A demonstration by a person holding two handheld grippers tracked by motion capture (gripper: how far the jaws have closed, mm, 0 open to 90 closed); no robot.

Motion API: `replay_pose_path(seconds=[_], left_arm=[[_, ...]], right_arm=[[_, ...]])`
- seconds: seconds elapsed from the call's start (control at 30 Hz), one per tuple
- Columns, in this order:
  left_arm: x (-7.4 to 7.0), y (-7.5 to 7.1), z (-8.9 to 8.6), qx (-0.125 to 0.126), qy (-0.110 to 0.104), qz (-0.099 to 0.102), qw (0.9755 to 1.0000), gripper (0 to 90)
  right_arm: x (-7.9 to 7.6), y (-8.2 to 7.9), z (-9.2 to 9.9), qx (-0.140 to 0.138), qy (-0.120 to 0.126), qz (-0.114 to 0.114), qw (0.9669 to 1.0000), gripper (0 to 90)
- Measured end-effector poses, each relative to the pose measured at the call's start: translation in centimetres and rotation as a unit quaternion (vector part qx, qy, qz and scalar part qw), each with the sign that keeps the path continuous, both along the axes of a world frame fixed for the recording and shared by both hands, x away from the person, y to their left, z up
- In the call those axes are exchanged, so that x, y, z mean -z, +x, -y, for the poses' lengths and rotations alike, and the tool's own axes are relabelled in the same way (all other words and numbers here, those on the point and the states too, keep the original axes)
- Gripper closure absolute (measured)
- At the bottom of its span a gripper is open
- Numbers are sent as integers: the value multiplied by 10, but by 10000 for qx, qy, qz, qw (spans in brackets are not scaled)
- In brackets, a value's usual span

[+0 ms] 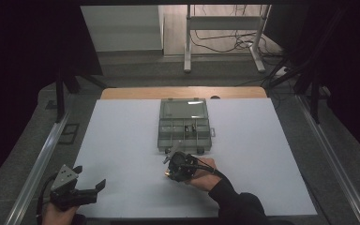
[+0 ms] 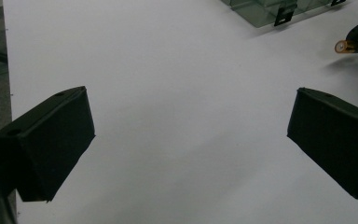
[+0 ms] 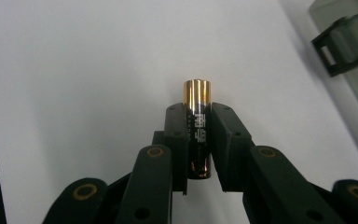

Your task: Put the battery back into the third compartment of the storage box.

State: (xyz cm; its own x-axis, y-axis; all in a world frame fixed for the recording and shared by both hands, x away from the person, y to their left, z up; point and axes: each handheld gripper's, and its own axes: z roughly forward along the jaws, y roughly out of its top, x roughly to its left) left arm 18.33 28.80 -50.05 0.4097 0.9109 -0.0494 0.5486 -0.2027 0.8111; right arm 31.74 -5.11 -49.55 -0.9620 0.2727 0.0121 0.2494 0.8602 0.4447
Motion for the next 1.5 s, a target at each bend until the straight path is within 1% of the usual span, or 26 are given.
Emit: replay_pose_path(seconds=[0.2, 0.43, 0.5, 0.73, 0.83, 1.17, 1.47, 1.5], left_arm=[[0, 0, 0, -1, -1, -2, 10000, 9], [0, 0, 0, -1, 1, -5, 10000, 9], [0, 0, 0, -1, 1, -5, 10000, 10], [0, 0, 0, -2, -5, -7, 10000, 9], [0, 0, 0, -1, -4, -8, 10000, 9], [0, 0, 0, -9, -17, -12, 10000, 9], [0, 1, -1, -13, -35, -14, 10000, 9], [0, 1, -1, -13, -37, -14, 10000, 9]], right_arm=[[-8, 4, 7, 114, 214, 67, 9997, 769], [-13, 7, 12, 220, 321, 70, 9992, 769], [-14, 8, 13, 231, 390, 60, 9990, 770], [-21, 12, 19, 350, 507, 111, 9980, 770], [-24, 14, 22, 475, 556, 117, 9973, 770], [-31, 23, 32, 705, 750, 199, 9945, 769], [-37, 31, 40, 930, 829, 308, 9917, 769], [-37, 31, 40, 977, 827, 293, 9913, 769]])
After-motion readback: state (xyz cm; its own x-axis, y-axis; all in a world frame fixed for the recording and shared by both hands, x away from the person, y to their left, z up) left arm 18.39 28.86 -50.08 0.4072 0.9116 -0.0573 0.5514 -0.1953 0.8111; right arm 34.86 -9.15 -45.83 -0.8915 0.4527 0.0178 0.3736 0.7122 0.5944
